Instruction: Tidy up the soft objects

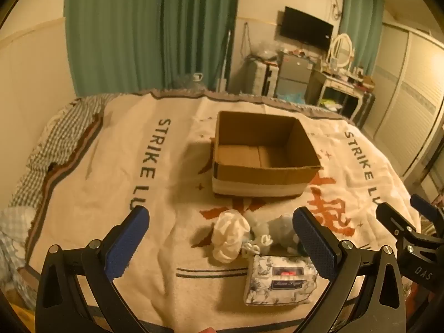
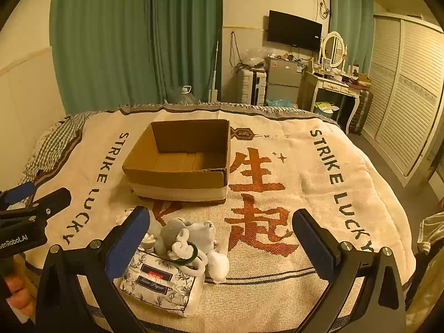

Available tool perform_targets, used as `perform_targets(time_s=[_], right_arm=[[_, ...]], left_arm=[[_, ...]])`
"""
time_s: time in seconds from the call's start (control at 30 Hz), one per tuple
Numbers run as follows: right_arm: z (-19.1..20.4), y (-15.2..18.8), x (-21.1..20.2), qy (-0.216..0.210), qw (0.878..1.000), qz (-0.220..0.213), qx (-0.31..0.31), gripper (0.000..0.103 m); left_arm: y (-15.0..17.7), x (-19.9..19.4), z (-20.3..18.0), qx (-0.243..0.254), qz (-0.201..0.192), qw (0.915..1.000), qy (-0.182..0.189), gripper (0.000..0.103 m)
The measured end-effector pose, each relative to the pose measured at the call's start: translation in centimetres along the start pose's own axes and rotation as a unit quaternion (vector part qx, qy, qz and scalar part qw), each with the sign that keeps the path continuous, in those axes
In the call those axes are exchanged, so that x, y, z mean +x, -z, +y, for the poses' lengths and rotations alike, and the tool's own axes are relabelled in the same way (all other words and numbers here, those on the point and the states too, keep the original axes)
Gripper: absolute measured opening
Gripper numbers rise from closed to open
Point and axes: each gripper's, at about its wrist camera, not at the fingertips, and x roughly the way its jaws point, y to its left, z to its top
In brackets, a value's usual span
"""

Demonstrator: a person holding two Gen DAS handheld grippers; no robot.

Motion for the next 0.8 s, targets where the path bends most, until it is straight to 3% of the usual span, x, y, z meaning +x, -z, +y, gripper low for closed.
perform_targets(time_s=[0.8], right_arm=[[-0.03, 0.12, 0.15, 0.002, 1.0, 0.006, -0.004, 0.103]], left_arm=[[-0.08, 0.24, 0.05, 0.003, -0.003, 1.0, -0.003, 0.103]])
